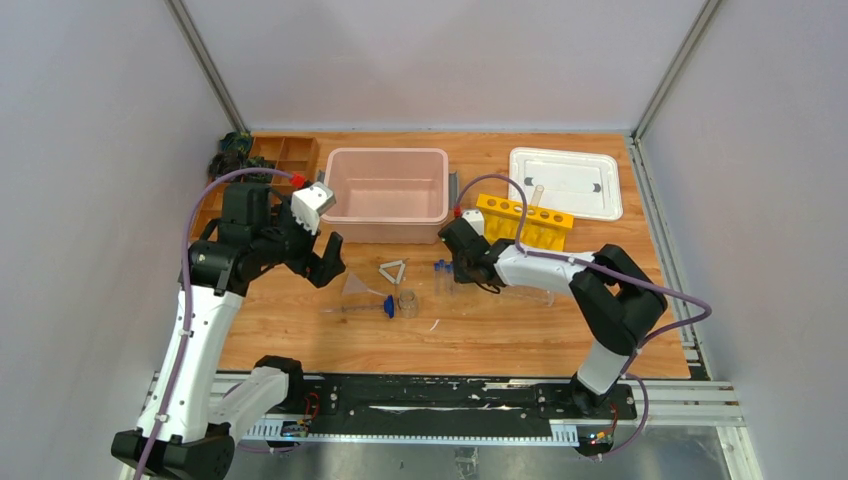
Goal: Organize the chemistry lab equipment
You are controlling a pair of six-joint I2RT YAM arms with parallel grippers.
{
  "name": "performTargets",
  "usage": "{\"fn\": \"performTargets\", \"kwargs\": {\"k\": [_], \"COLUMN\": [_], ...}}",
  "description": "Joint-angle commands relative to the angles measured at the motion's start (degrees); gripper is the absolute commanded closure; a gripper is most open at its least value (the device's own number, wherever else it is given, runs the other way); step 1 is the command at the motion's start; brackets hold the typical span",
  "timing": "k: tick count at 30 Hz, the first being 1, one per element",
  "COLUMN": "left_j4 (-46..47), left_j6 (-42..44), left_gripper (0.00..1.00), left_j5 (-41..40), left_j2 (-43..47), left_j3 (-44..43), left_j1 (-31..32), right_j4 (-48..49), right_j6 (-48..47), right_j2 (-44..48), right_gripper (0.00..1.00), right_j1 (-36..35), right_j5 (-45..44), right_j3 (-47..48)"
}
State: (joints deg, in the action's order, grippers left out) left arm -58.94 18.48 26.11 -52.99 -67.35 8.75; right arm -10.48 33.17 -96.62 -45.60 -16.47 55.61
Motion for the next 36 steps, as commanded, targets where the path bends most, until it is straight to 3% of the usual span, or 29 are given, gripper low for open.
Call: {"fn": "performTargets", "kwargs": {"k": [1, 6, 13, 18, 36], "left_j4": [-0.62, -1.00, -1.00, -1.04, -1.44], "left_j6": [0.47, 1.01, 1.73, 2.05, 1.23], "left_gripper": [0.00, 0.00, 0.00, 0.00, 0.00], "left_j5": [0.61, 0.52, 0.78, 0.35, 0.78], "left_j2": [0.32, 0.50, 1.16, 1.15, 1.56], "left_j3": [-2.06, -2.26, -2.40, -2.47, -3.51], "left_j1": [0.21, 0.21, 0.21, 0.21, 0.21], "right_j4": [0.43, -1.29, -2.69, -1.64, -1.65], "right_j6": [0.19, 0.65, 1.55, 2.62, 0.33], "right_j2": [-1.96, -0.07, 5.27, 3.14, -0.75], "right_gripper": [0.76, 0.69, 0.70, 0.70, 0.72], "right_j1": [0.45, 0.35, 0.00, -0.47, -0.19], "right_j5": [-0.19, -2.18, -1.53, 2.13, -1.44], "right_j3": [-0.28, 0.37, 0.74, 2.14, 0.38]}}
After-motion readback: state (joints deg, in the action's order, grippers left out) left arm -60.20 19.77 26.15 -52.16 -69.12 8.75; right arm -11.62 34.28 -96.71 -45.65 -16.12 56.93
